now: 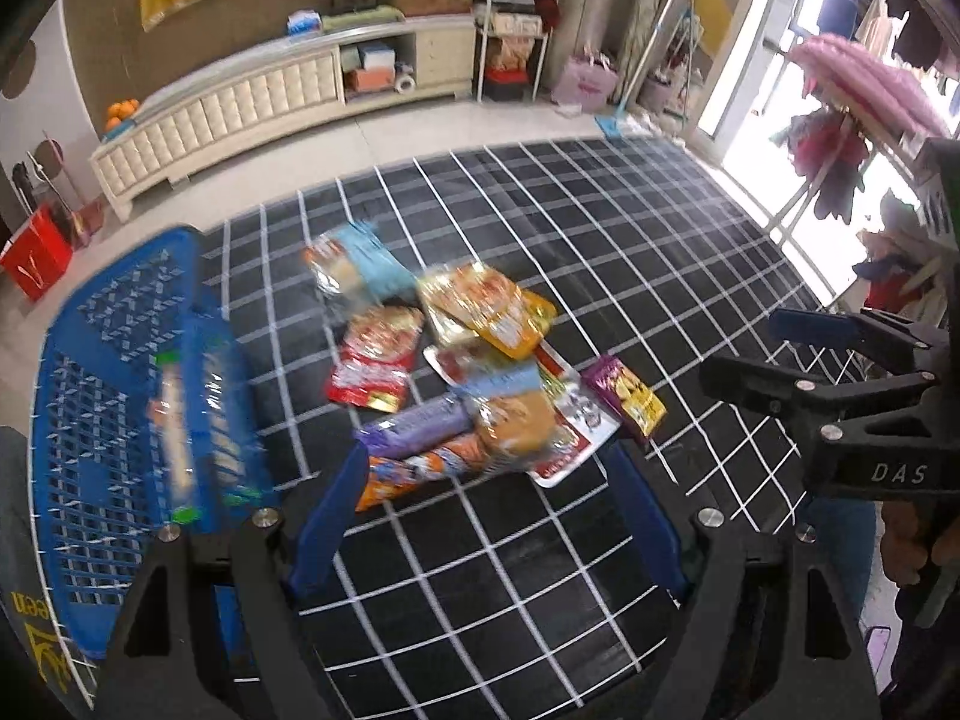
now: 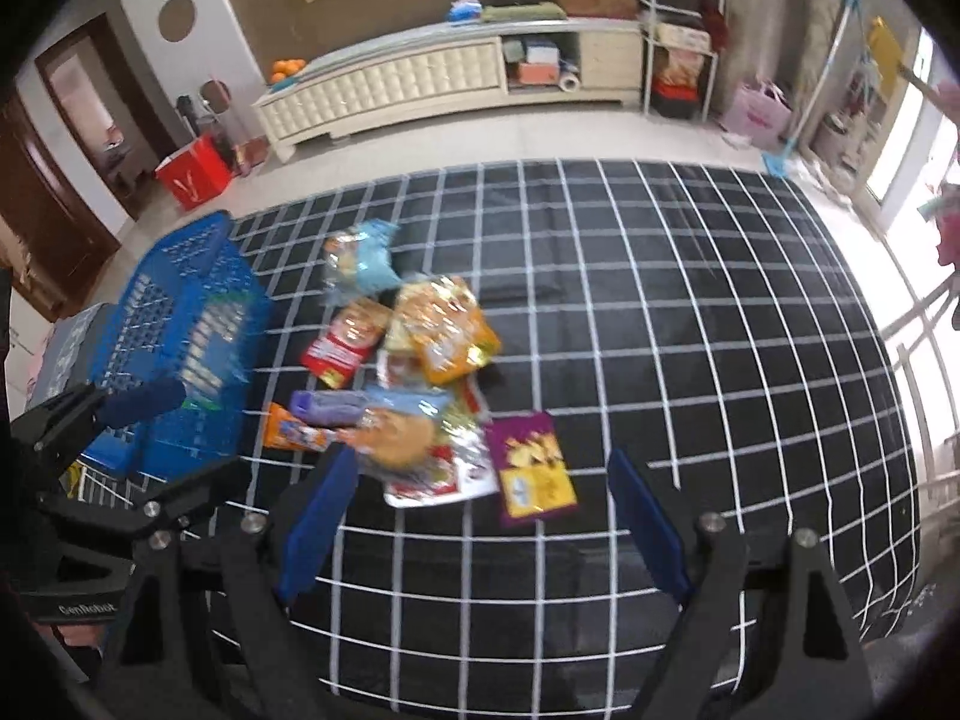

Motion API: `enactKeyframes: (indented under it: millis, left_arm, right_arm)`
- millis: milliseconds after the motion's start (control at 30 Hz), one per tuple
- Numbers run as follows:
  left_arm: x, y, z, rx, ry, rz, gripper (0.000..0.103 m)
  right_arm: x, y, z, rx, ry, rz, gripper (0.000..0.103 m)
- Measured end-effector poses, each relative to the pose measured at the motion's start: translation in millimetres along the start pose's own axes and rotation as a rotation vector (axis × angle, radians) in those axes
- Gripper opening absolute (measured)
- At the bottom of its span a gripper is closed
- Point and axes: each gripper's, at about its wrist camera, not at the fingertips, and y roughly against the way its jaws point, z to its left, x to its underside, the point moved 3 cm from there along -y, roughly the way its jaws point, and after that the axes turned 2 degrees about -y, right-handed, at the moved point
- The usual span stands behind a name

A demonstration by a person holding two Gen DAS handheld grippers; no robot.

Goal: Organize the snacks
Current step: 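Move the right gripper back toward the snack pile, then grasp the purple chip bag with the right gripper while the left gripper holds the bread bag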

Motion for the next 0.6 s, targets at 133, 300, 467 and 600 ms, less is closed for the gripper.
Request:
enactKeyframes:
  millis: [133,300,467,600]
  left_arm:
    - [0,-27,-11,0.011,-0.004,0.051,0.08]
    - [-5,-65,-18,-0.014,-0.011,0.114,0.08]
    - [-8,-100,-19,-0.035,-0.019,0.17,0.08]
    - [-12,-122,-14,-0.053,-0.012,0.205,0.08]
  right_arm:
    - [9,-14,-19,0.012,-0.025,0.02,0.088]
    - [18,-37,-43,0.004,-0.067,0.057,0.088]
    - [23,-57,-56,-0.004,-0.087,0.093,0.088]
    - [25,-67,-64,-0.015,-0.102,0.109,0.088]
